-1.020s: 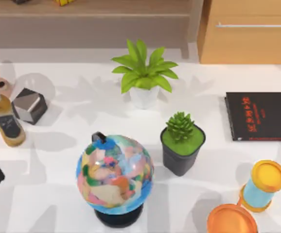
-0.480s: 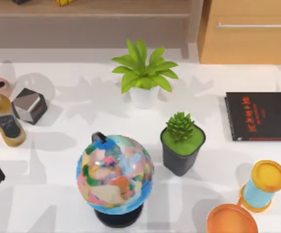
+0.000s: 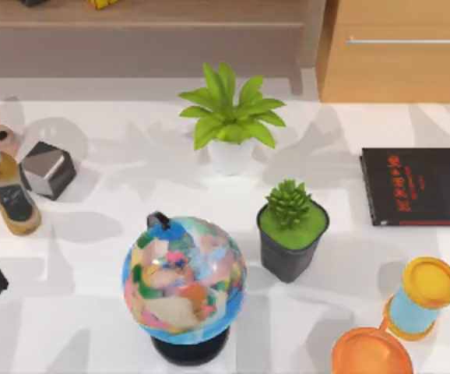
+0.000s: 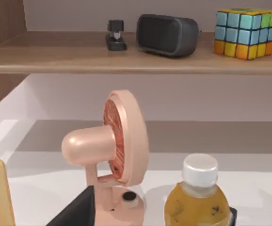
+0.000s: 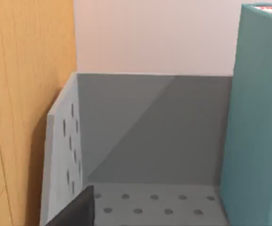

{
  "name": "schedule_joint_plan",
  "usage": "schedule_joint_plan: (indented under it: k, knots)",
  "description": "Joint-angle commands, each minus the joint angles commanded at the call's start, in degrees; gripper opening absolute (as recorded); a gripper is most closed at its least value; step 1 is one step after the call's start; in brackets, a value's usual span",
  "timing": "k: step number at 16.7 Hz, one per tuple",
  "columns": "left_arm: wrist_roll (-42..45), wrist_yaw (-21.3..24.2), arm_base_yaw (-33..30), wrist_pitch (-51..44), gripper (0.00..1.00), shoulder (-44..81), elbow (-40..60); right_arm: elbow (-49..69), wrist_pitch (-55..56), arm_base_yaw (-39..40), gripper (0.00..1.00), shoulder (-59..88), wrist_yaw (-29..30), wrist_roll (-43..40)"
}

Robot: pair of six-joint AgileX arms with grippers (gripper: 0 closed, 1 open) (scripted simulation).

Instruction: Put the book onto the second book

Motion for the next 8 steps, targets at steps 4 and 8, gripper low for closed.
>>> schedule_joint_plan:
  k: [4, 8]
  knots:
    - [0.0, 0.0, 0.0, 0.0, 1.0, 0.0, 0.0, 10.4, 4.2, -3.5, 1.0, 14.5, -3.3, -0.1]
    - [0.0, 0.0, 0.0, 0.0, 1.0, 0.0, 0.0, 14.1, 5.7, -4.7, 1.0, 19.2, -4.5, -0.1]
